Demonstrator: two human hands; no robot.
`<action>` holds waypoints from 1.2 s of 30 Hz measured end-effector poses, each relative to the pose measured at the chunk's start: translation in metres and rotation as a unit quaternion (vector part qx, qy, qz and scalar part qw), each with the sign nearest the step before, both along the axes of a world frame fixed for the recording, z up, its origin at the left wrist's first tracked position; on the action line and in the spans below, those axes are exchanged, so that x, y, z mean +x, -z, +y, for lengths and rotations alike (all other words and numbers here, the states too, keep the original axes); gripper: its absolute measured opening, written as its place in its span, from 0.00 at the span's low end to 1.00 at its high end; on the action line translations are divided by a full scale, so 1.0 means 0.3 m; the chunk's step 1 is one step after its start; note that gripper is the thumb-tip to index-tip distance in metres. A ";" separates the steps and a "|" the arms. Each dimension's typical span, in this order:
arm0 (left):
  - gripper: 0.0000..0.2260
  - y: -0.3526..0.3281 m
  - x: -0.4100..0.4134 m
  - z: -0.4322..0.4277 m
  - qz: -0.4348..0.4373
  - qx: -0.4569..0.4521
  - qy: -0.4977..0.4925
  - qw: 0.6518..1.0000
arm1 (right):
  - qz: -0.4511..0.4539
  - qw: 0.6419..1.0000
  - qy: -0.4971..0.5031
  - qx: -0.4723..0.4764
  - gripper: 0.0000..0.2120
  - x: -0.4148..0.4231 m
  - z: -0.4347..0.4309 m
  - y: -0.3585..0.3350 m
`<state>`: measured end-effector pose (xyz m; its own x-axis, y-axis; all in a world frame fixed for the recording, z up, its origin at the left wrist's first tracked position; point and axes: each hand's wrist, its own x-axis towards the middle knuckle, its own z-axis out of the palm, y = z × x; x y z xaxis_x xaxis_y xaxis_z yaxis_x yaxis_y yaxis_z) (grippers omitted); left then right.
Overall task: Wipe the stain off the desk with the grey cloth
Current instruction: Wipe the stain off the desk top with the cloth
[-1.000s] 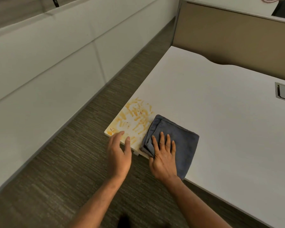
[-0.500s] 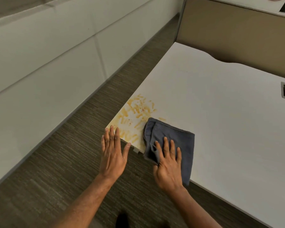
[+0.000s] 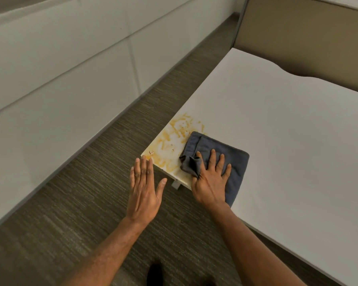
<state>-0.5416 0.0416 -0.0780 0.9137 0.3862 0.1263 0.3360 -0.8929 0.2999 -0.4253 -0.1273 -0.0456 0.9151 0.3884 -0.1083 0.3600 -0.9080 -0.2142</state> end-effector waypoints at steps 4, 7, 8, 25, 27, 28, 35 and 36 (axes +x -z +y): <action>0.35 -0.001 -0.007 -0.006 -0.003 -0.008 -0.002 1.000 | -0.001 0.999 -0.044 -0.001 0.37 -0.052 0.036 -0.004; 0.34 -0.007 -0.010 -0.011 -0.004 -0.005 -0.003 1.000 | -0.001 0.996 -0.084 0.004 0.38 -0.100 0.012 -0.005; 0.34 -0.008 -0.008 -0.012 -0.002 -0.001 -0.003 1.000 | 0.002 0.996 -0.091 0.009 0.38 -0.112 -0.011 -0.004; 0.34 0.036 -0.001 0.060 0.000 -0.005 -0.027 1.000 | -0.016 0.999 -0.029 -0.005 0.41 -0.095 0.068 0.021; 0.33 0.035 -0.003 0.071 0.000 -0.003 -0.030 1.000 | -0.017 0.999 -0.042 -0.004 0.41 -0.098 0.110 0.025; 0.33 0.035 -0.005 0.076 0.001 -0.001 -0.030 1.000 | -0.017 0.999 -0.049 -0.003 0.41 -0.098 0.130 0.025; 0.31 0.026 -0.007 0.117 -0.008 -0.009 -0.035 0.999 | -0.010 0.995 -0.098 0.007 0.39 -0.076 0.287 0.025; 0.30 0.024 -0.008 0.120 -0.009 -0.007 -0.037 0.999 | -0.009 0.995 -0.104 0.006 0.38 -0.071 0.309 0.023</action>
